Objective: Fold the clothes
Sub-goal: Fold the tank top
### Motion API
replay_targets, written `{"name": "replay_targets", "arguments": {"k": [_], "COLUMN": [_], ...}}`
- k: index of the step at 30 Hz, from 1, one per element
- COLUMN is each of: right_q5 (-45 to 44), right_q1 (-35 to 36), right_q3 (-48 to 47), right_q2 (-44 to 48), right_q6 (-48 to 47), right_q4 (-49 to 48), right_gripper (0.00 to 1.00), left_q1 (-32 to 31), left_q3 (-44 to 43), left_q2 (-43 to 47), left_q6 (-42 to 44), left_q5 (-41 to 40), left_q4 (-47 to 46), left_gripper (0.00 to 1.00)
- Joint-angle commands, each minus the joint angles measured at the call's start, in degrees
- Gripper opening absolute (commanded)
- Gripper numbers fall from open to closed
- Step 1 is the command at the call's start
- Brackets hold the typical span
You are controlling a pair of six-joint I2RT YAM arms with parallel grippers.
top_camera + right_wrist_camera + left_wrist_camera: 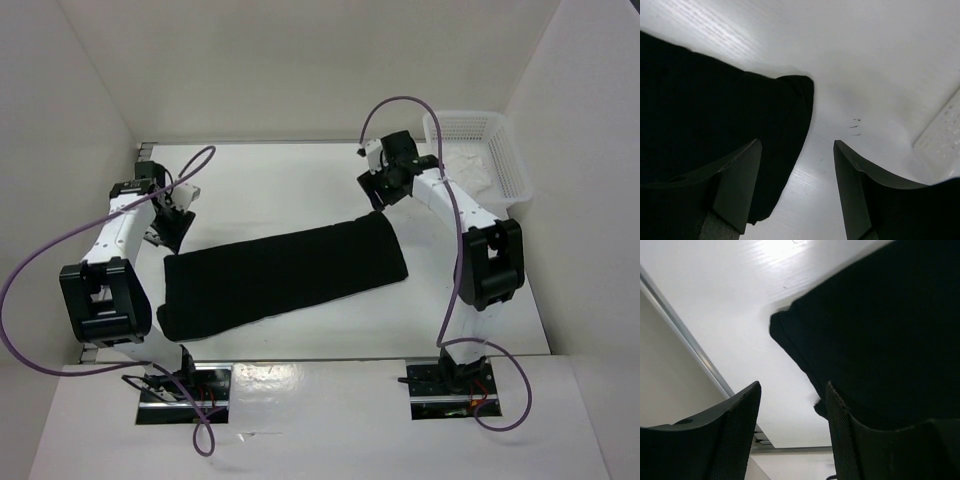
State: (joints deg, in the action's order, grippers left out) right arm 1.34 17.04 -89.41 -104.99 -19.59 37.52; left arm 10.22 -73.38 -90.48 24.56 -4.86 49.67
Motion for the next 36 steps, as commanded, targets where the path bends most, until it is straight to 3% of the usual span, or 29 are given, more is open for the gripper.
{"name": "replay_targets", "arguments": {"k": [1, 6, 17, 26, 36], "right_q5": [3.31, 3.84, 3.32, 0.94, -1.34], "right_q1": [1.5, 4.31, 5.37, 5.37, 4.59], "right_q3": [1.78, 3.71, 2.66, 2.13, -7.62], "right_q2": [0.41, -3.02, -7.77, -11.99, -20.42], "right_q6": [-2.02, -2.03, -1.5, -0.45, -0.44], "right_q4": [3.53, 4.05, 5.64, 5.64, 6.86], "right_gripper": [0.68, 0.68, 0.68, 0.69, 0.69], "left_q1": [0.07, -0.46, -2.21, -3.27, -3.27], "left_q3": [-0.19, 1.05, 2.19, -2.11, -8.52], "left_q2": [-0.05, -3.03, -9.62, -17.01, -25.1], "left_q6": [-1.44, -0.83, -0.83, -1.35, -1.35], "left_q5": [3.37, 3.37, 2.23, 1.7, 1.18], "left_q4": [5.08, 6.4, 8.69, 8.69, 7.02], "left_gripper": [0.62, 0.5, 0.5, 0.5, 0.49]}}
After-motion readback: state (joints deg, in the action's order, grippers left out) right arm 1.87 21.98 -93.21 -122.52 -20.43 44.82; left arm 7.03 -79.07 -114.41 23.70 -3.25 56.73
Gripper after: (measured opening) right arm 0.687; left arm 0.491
